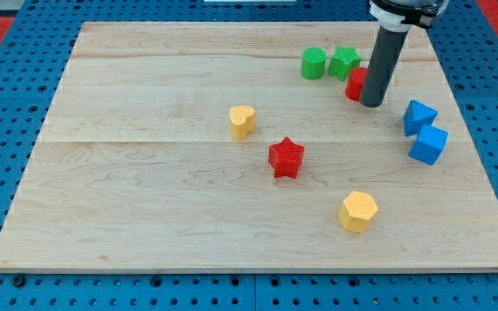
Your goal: Separate the red circle from the heart
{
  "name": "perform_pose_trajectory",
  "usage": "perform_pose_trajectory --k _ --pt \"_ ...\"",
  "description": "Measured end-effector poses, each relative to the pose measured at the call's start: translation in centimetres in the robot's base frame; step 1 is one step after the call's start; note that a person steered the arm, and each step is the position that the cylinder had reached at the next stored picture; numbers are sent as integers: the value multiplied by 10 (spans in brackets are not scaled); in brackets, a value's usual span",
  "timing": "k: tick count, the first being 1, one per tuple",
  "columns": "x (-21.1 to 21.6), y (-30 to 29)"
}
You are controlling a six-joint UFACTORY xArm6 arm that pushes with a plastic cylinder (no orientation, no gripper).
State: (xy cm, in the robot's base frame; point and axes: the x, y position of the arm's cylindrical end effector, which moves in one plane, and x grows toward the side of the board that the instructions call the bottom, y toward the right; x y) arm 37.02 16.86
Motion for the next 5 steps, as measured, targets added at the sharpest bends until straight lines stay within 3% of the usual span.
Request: perform_pose_trajectory --k 2,4,5 --pt "-16 -1" --pt "130 -49" --pt "141 -116"
